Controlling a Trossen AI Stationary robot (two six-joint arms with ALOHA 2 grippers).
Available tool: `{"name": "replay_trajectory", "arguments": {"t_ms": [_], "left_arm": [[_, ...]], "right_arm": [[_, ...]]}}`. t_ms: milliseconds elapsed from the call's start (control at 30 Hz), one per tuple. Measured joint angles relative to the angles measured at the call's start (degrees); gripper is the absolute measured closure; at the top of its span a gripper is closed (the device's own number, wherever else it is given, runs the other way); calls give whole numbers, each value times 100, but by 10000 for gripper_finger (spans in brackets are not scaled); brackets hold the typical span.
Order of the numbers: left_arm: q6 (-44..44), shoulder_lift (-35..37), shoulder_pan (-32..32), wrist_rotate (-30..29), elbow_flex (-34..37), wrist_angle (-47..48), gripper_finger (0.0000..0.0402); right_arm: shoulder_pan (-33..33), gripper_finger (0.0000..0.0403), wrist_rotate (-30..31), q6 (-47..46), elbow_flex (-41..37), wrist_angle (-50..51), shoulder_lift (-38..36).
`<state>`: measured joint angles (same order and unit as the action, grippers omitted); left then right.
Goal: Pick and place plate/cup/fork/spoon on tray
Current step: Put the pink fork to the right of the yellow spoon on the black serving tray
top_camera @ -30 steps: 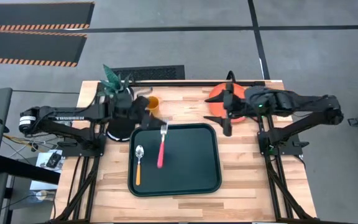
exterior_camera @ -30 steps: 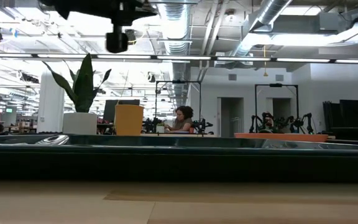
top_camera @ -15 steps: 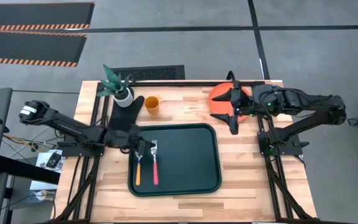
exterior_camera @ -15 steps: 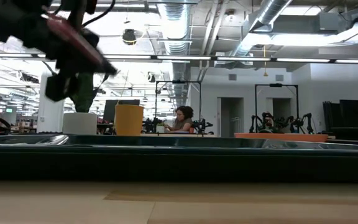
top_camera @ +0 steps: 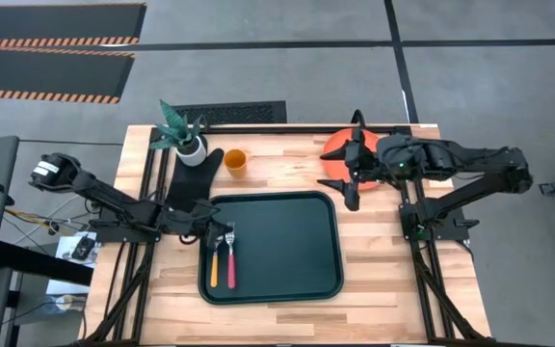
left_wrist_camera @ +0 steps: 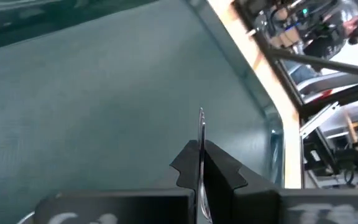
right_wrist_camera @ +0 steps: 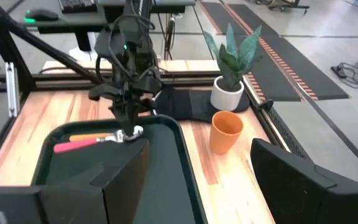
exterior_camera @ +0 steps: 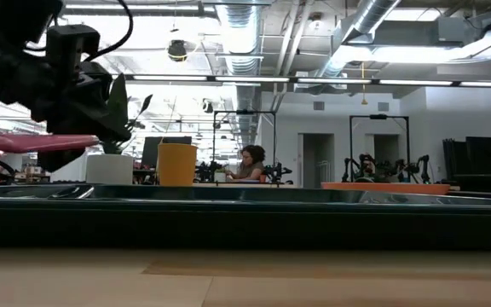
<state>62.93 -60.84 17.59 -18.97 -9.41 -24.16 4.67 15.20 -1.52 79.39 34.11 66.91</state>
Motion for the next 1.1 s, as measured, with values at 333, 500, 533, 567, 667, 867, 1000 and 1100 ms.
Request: {"name": "replay_trajectory", "arguments": {"t_ms": [333,500,533,567,667,867,1000,1100], "left_arm": [[-144,-114,-3,-84,490,-801,401],[-273,-113,-3,-88,487,-725,401],[-273,-113,-3,-86,487,-686,401],[-274,-115,-3,-83,487,-648,401],[-321,-115,10,-82,487,-659,401],[-383,-115,19,-83,487,-619,401],[-399,-115,19,-130,487,-617,401],[-399,-115,19,-135,487,-617,401]], "right_arm": [[1,99,-6,-64,4,-109,161],[0,99,-5,-61,5,-210,138],[0,99,-6,-59,5,-210,143],[0,99,-6,-59,5,-210,149],[0,99,-6,-58,5,-233,145],[0,99,-6,-13,5,-255,145],[0,99,-6,2,5,-310,145],[0,99,-6,2,5,-312,145]]}}
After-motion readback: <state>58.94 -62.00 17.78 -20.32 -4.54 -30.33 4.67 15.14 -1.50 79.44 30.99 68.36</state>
